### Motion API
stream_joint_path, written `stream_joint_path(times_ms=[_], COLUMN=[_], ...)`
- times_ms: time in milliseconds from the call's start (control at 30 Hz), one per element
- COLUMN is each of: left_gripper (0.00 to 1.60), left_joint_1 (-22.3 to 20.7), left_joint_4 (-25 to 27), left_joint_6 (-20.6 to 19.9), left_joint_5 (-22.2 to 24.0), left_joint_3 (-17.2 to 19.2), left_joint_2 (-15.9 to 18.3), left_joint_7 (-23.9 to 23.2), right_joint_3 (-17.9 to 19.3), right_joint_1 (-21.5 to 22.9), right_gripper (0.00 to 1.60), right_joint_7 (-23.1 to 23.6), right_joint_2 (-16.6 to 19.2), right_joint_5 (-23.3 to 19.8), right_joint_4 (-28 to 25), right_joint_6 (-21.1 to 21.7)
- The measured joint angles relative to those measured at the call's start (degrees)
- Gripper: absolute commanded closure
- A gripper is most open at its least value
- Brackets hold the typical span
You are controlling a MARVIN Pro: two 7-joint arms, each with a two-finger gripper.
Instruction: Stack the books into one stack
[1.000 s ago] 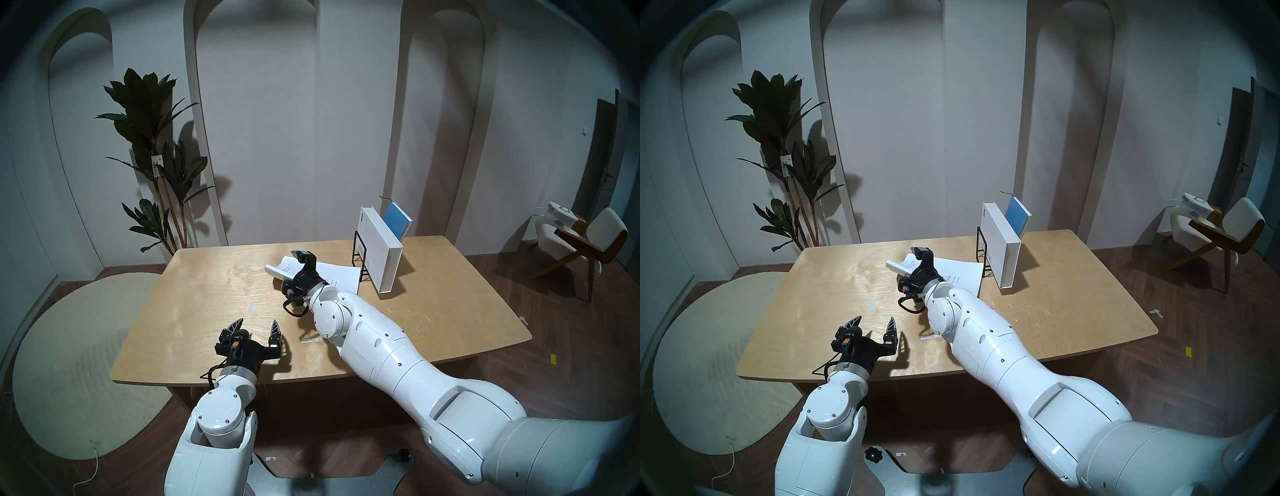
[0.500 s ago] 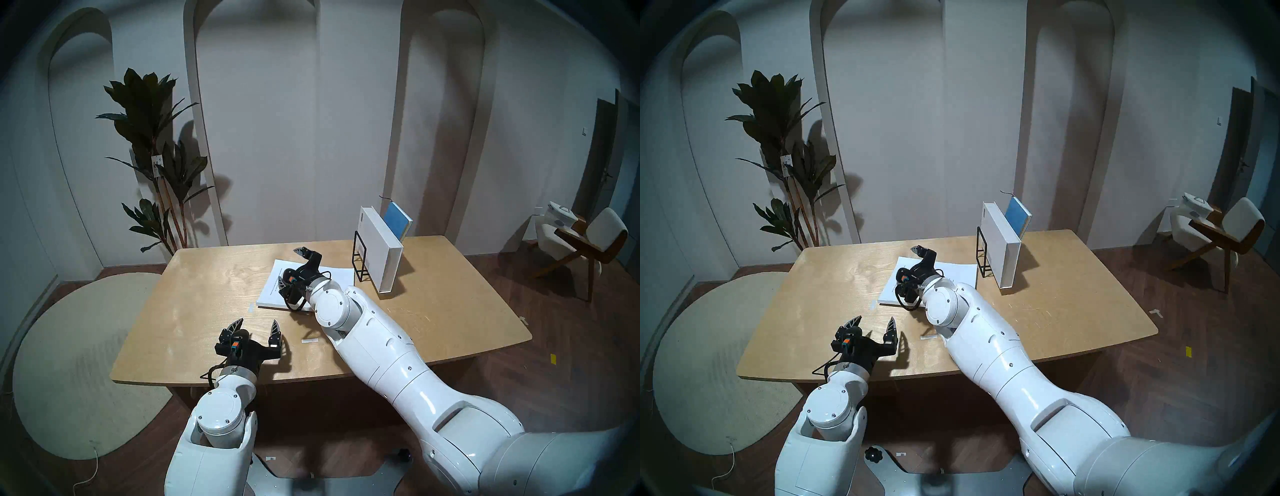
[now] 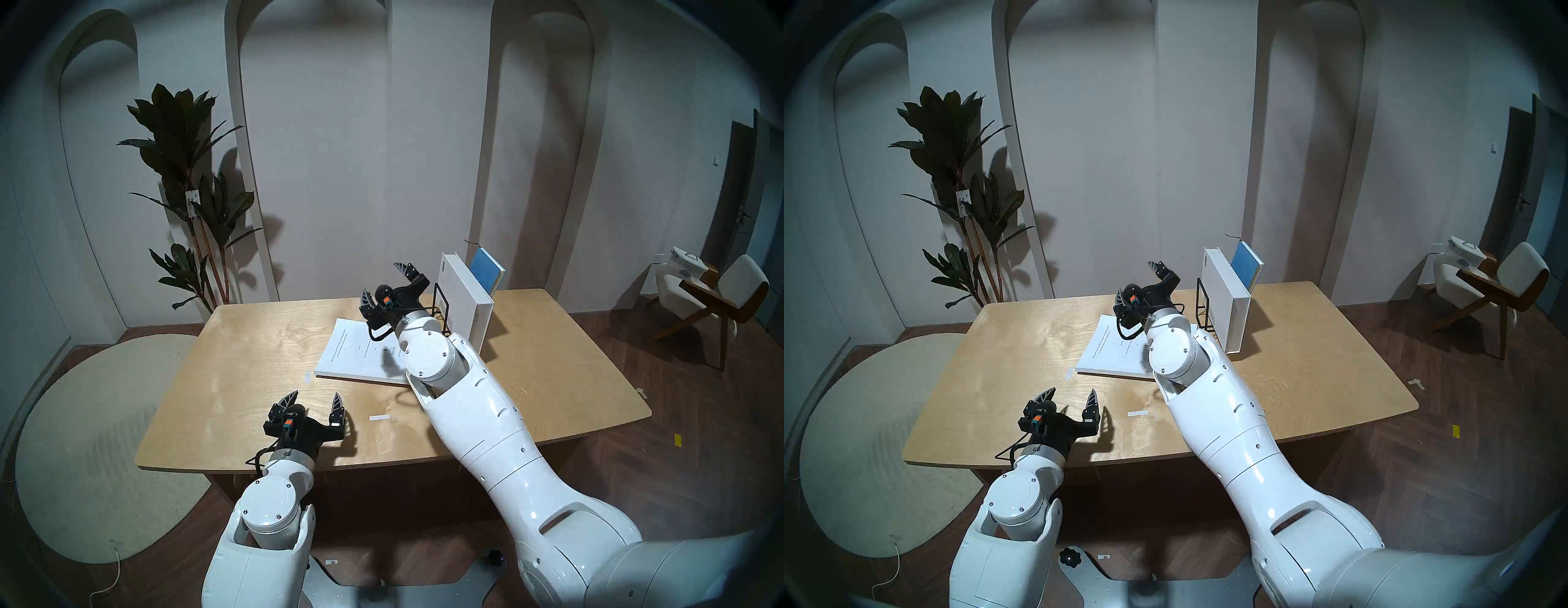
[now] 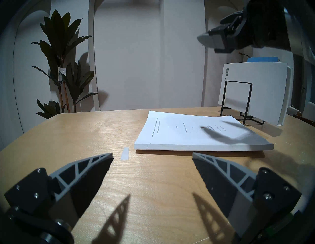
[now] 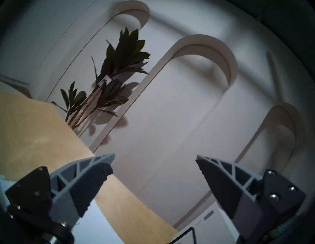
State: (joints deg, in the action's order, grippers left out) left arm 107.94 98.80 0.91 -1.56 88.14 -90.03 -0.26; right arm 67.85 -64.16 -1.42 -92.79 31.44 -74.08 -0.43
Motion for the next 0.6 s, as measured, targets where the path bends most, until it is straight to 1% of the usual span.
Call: stream_joint_path(times_ms=[367,600], left_gripper=[0.0,0.0], left_joint_1=[0.0,0.0], left_joint_4=[-0.4,-0.8], left_joint_6=[0.0,0.0], left_joint_5=[0.0,0.0], left_joint_3=[0.0,0.0], left_joint_2=[0.0,0.0], left_joint_7=[0.0,0.0], right_joint_3=[2.6,4.5], right_joint_1=[-3.2,-6.8], right_gripper=[0.0,0.0], right_joint_7=[-3.0,-4.9], right_joint_2=[1.4,3.1], right_joint_5=[-1.6,-2.3], right_joint_4=[-7.7,-12.9], right_joint_6=[-2.2,-2.8])
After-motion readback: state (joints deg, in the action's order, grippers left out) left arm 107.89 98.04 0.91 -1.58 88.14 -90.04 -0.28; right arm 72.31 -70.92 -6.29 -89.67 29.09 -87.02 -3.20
